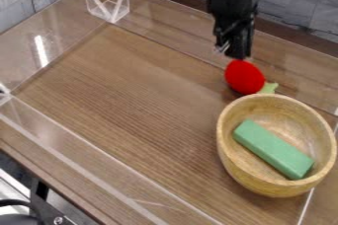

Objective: Move the red fruit to the left side of the table

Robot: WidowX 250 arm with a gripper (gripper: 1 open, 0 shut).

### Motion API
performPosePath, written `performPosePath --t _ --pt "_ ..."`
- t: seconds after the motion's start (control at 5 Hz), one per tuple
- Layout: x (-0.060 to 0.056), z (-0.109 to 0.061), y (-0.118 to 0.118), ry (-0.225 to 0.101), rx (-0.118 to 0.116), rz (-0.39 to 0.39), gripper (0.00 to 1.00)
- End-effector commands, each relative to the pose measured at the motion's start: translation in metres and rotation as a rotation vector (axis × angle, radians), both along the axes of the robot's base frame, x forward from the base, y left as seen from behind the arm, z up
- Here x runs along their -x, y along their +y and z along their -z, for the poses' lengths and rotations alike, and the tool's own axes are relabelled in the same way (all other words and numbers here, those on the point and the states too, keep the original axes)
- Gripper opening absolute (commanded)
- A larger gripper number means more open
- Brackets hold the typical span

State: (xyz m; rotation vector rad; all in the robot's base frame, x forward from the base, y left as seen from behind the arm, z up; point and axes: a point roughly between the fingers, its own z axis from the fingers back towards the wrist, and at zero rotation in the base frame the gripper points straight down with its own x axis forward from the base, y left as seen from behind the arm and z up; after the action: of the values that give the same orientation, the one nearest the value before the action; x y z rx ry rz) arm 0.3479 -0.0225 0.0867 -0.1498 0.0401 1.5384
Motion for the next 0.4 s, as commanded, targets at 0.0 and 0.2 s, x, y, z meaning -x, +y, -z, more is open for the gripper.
performPosePath --t 0.0,0.2 --pt "-0.011 -0.027 -0.001 -0.086 0.007 -0.003 0.00" --pt "-0.007 -0.011 -0.009 -0.075 -0.006 0.018 1.00"
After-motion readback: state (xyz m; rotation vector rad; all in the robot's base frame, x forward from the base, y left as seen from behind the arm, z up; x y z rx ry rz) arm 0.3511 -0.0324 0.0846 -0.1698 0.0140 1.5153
